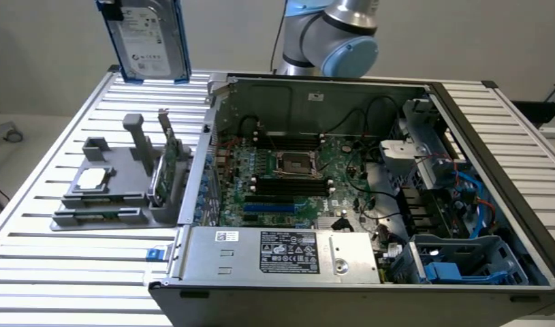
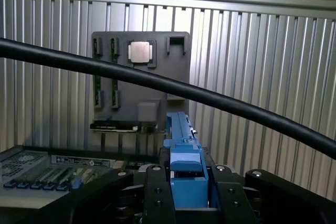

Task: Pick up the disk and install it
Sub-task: 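Pick up the disk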

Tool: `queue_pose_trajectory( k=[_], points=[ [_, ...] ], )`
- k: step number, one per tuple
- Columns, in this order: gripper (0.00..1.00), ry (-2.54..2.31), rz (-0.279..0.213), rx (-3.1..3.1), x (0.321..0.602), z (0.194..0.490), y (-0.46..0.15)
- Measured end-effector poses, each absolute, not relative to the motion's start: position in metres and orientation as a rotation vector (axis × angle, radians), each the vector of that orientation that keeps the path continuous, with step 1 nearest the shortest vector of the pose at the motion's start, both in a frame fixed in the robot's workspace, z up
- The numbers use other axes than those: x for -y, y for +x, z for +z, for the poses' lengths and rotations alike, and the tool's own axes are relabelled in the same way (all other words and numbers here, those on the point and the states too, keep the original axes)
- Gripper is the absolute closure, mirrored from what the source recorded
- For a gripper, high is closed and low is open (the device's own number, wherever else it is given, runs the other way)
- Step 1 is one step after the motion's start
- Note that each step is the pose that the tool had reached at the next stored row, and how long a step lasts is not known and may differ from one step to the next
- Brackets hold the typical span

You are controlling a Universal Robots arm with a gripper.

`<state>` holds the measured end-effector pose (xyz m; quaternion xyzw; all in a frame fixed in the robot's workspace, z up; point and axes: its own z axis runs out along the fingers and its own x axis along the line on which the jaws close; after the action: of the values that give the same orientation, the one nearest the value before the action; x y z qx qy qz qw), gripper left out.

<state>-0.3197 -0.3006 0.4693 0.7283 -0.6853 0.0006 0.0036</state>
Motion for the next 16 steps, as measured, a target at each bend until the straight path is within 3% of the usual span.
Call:
queue_pose_trajectory(
  k=[16],
  points=[
    [0.67,2.294,-0.016,2.158,0.327,0.482,-0.263]
  ],
)
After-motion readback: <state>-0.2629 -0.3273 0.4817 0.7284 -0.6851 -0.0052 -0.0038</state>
